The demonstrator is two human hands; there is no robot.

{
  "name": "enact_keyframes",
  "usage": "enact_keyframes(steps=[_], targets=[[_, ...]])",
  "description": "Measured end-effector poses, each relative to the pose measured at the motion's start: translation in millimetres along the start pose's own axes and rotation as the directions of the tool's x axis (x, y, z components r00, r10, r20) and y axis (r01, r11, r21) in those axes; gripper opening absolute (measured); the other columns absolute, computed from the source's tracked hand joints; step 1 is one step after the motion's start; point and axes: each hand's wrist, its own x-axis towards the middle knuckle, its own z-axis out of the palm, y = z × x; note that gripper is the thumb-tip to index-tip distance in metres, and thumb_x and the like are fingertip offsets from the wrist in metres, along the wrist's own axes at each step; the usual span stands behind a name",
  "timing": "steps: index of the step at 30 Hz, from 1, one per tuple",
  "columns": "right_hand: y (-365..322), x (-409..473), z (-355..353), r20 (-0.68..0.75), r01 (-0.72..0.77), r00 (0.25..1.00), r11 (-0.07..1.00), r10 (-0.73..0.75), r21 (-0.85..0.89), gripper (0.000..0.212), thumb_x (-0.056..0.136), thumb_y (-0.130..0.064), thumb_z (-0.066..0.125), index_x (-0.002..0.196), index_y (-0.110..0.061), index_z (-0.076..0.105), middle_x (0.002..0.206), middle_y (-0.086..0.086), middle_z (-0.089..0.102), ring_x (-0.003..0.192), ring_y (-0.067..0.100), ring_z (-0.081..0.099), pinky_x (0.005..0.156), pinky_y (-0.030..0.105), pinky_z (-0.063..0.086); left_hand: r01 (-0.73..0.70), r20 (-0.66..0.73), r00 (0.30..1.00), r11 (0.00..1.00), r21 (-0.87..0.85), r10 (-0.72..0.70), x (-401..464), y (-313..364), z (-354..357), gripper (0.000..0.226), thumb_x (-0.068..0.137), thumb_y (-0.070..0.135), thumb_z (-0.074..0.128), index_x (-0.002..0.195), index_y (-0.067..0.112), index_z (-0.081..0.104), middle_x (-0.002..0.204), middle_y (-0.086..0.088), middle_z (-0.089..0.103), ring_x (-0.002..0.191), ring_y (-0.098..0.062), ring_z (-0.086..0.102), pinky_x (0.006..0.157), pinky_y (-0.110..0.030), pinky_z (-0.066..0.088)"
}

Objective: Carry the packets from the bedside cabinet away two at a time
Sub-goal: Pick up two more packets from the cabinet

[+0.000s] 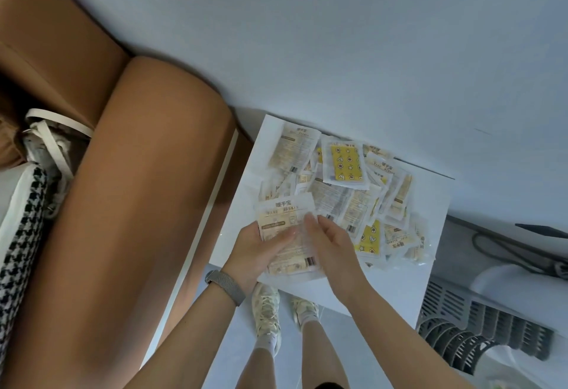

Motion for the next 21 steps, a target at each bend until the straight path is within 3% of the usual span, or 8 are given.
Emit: enact_keyframes(steps=[1, 3, 5, 8, 13, 17, 19, 21], targets=[[-4, 4, -1, -0.053, 0.013, 0.998, 1.0, -0.014, -0.005, 0.029, 0.093, -0.036, 0.058, 0.094, -0.009, 0.068, 0.086, 0.006, 0.073, 0.078, 0.021, 0.069, 0.069, 0.025, 0.055, -0.012, -0.037, 0.999, 1.0, 0.011, 0.012, 1, 0, 0, 0.03, 0.075, 0.019, 0.074, 0.104, 0.014, 0.069, 0.105, -0.007, 0.075, 0.094, -0.02, 0.072, 0.077, -0.032, 0.06], [-5, 19, -3, -0.324, 0.041, 0.942, 0.985, -0.094, -0.165, 0.023, 0.086, -0.038, 0.07, 0.096, -0.018, 0.064, 0.089, 0.0, 0.069, 0.079, 0.015, 0.065, 0.069, 0.024, 0.052, -0.031, -0.091, 0.995, 0.999, 0.009, 0.031, 4, -2, -3, 0.023, 0.082, 0.014, 0.072, 0.104, 0.015, 0.069, 0.104, -0.005, 0.075, 0.093, -0.018, 0.073, 0.076, -0.031, 0.06], [0, 39, -7, -0.504, -0.037, 0.841, 0.908, -0.197, -0.417, 0.042, 0.079, -0.039, 0.076, 0.111, -0.021, 0.055, 0.105, -0.001, 0.059, 0.099, 0.017, 0.055, 0.083, 0.03, 0.046, -0.039, -0.136, 0.99, 0.999, -0.01, 0.037, 6, -4, -5, 0.024, 0.084, 0.015, 0.071, 0.107, 0.015, 0.068, 0.104, -0.003, 0.075, 0.093, -0.016, 0.073, 0.078, -0.033, 0.06], [8, 64, -6, -0.485, -0.227, 0.86, 0.731, -0.16, -0.643, 0.085, 0.075, -0.056, 0.074, 0.139, -0.012, 0.038, 0.137, 0.008, 0.039, 0.13, 0.028, 0.032, 0.104, 0.038, 0.032, -0.055, -0.206, 0.977, 0.998, 0.012, 0.057, 7, -5, -10, 0.038, 0.083, 0.015, 0.073, 0.118, 0.012, 0.059, 0.112, -0.007, 0.072, 0.096, -0.018, 0.072, 0.079, -0.036, 0.06], [17, 77, 14, -0.446, -0.345, 0.876, 0.409, -0.184, -0.845, 0.11, 0.073, -0.074, 0.06, 0.143, 0.001, 0.021, 0.143, 0.015, 0.027, 0.133, 0.03, 0.027, 0.112, 0.036, 0.03, -0.094, -0.214, 0.974, 0.994, -0.06, 0.079, 1, -13, -25, 0.083, 0.086, 0.005, 0.069, 0.146, 0.033, 0.019, 0.119, -0.003, 0.066, 0.104, -0.02, 0.068, 0.077, -0.032, 0.06], [19, 77, 17, -0.354, -0.343, 0.909, 0.088, -0.221, -0.935, 0.106, 0.082, -0.076, 0.044, 0.144, 0.008, 0.02, 0.144, 0.02, 0.03, 0.13, 0.032, 0.033, 0.104, 0.037, 0.037, -0.153, -0.177, 0.967, 0.971, 0.183, 0.185, 4, -17, -36, 0.03, 0.092, 0.003, 0.061, 0.115, 0.024, 0.059, 0.109, 0.009, 0.065, 0.106, -0.019, 0.063, 0.084, -0.028, 0.057], [15, 80, 19, -0.32, -0.323, 0.931, 0.014, -0.177, -0.946, 0.094, 0.088, -0.066, 0.042, 0.144, 0.007, 0.025, 0.144, 0.02, 0.033, 0.129, 0.032, 0.034, 0.096, 0.037, 0.041, -0.133, -0.158, 0.974, 0.972, 0.196, 0.165, 4, -18, -36, 0.021, 0.093, 0.002, 0.059, 0.095, 0.02, 0.07, 0.1, 0.015, 0.068, 0.104, -0.016, 0.063, 0.088, -0.025, 0.055], [7, 81, 22, -0.305, -0.306, 0.946, 0.005, -0.113, -0.952, 0.077, 0.093, -0.054, 0.041, 0.142, 0.005, 0.031, 0.143, 0.019, 0.036, 0.129, 0.031, 0.034, 0.083, 0.035, 0.044, -0.117, -0.145, 0.979, 0.974, 0.195, 0.147, 4, -16, -34, 0.022, 0.093, -0.001, 0.058, 0.092, 0.017, 0.072, 0.099, 0.016, 0.068, 0.101, -0.009, 0.063, 0.086, -0.02, 0.054]])
